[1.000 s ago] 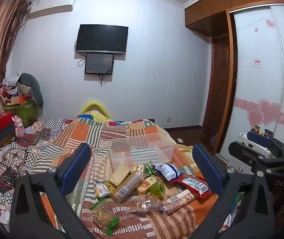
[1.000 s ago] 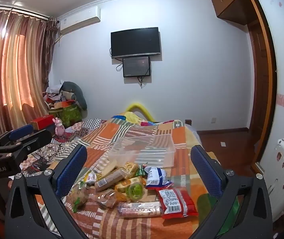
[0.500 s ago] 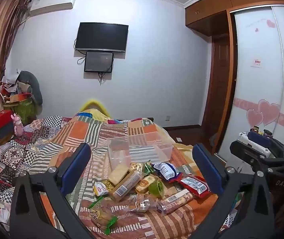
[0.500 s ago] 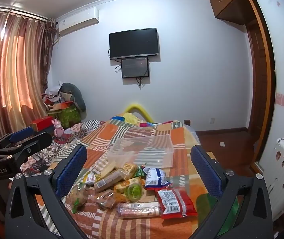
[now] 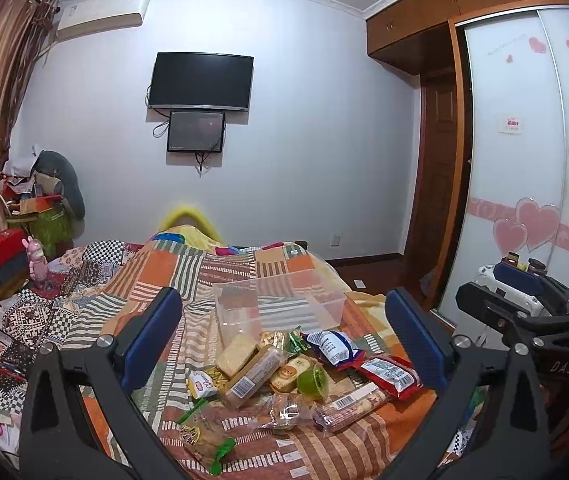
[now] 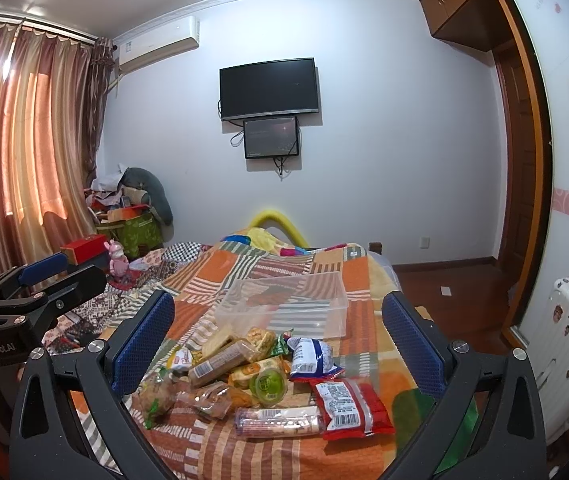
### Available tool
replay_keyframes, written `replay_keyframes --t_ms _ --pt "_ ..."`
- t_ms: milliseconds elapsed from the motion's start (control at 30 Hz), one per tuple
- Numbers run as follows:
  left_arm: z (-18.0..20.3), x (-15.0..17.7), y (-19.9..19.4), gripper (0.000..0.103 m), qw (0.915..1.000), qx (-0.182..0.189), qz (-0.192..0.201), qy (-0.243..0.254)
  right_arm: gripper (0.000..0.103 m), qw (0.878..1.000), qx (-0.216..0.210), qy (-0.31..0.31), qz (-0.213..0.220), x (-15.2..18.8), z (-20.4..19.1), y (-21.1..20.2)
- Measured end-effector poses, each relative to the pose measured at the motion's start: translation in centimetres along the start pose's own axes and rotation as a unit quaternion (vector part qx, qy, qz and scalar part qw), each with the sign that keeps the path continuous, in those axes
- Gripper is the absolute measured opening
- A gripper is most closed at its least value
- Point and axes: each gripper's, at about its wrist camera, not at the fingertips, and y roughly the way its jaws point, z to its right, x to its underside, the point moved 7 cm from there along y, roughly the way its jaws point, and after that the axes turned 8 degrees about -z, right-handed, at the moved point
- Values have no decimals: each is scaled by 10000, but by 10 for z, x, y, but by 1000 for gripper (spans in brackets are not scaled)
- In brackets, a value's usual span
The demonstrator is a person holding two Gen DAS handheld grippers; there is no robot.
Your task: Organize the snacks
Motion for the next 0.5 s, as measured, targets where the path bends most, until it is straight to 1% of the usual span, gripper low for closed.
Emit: replay_keyframes --t_ms 500 --pt "-3 0 0 103 10000 -29 -8 -66 103 10000 -2 -13 15 -1 -3 0"
